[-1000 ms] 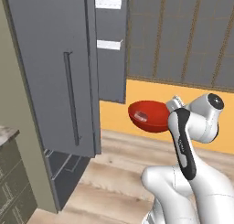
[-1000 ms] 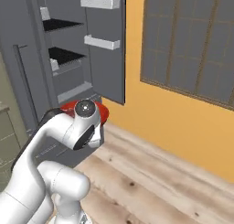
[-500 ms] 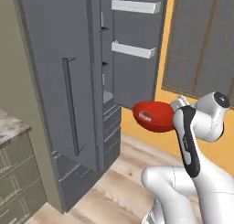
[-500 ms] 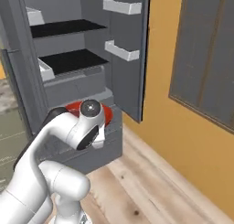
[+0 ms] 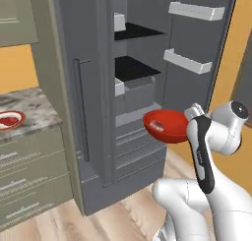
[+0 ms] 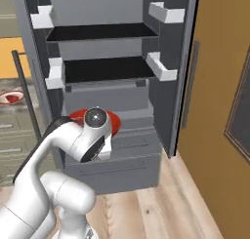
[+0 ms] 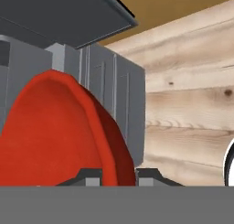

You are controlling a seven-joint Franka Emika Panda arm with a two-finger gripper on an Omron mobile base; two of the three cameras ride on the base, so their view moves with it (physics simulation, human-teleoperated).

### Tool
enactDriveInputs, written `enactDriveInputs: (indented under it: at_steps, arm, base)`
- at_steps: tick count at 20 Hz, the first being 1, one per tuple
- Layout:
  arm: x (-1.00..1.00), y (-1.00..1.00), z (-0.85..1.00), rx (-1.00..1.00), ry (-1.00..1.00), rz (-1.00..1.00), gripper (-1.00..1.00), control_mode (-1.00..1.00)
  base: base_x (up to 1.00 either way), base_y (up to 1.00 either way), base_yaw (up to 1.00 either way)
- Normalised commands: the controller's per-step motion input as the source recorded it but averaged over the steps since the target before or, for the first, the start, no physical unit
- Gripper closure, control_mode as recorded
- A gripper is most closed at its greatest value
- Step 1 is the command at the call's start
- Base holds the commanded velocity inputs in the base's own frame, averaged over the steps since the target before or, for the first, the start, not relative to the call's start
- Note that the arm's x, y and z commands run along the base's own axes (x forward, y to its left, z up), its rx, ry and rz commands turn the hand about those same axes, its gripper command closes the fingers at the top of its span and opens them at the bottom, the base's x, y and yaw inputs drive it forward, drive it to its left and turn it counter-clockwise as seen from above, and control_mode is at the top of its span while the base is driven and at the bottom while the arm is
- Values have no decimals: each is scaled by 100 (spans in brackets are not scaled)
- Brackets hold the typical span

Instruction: Place one of the steaks on the plate and the other in the bowl. Then place the bowl in the fridge.

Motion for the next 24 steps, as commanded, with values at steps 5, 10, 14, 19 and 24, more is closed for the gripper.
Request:
enactDriveInputs:
  at_steps: [5,10,14,19,24]
  arm:
    - [0,0,0,0,0,0,100,100]
    - [0,0,0,0,0,0,100,100]
    - [0,0,0,0,0,0,100,100]
    - [0,0,0,0,0,0,100,100]
    - [0,0,0,0,0,0,100,100]
  base:
    - [12,-52,58]
    - [23,-56,43]
    - [16,-54,25]
    - [54,-21,0]
    - [48,-58,0]
